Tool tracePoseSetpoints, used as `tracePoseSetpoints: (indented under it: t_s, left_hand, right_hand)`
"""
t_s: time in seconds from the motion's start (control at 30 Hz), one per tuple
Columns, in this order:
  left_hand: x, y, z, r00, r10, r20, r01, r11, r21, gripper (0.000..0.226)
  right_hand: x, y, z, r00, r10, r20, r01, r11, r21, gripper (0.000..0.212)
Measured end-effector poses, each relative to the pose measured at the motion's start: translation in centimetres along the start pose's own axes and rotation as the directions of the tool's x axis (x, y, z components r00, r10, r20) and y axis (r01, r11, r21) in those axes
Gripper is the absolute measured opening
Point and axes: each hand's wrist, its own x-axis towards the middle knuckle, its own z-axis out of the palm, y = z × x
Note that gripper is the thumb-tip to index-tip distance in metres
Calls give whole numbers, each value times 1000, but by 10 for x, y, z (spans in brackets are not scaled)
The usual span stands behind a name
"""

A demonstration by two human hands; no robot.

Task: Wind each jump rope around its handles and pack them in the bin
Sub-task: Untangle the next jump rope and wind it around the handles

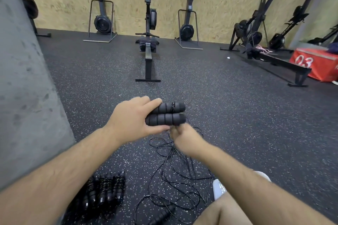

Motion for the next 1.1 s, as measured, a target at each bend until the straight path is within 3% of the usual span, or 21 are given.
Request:
tracePoseSetpoints:
  t_s: [0.17,0.37,0.57,0.67,0.8,0.87,0.97,1.1]
  left_hand:
    - [0,-22,13,998,-20,61,8,981,192,68]
    - [-1,-28,21,995,25,98,-46,975,219,71]
    - [-5,-25,16,974,151,170,-166,983,83,67]
    - [-7,-15,7,966,163,202,-139,982,-127,69]
    - [-4,-2,-14,988,78,134,-37,959,-281,64]
    - [-4,3,-20,994,18,106,12,960,-278,60]
    - [-4,5,-20,994,-103,45,110,969,-221,58]
    - [1,-9,-10,988,-154,31,155,988,-20,63]
  right_hand:
    - [-22,-16,20,992,81,101,-78,996,-38,29]
    - [-33,-57,-47,960,-1,280,70,969,-238,28]
    - [8,-50,-86,984,-166,62,177,908,-380,15]
    - [29,-29,-90,977,-211,28,209,931,-299,10]
    - [34,-10,-78,974,-220,-44,223,974,52,21]
    - [30,-6,-57,979,-200,-47,205,966,159,25]
    - [20,2,-11,995,-86,-42,92,982,166,25]
    - [-2,-4,25,998,-43,-36,49,979,198,36]
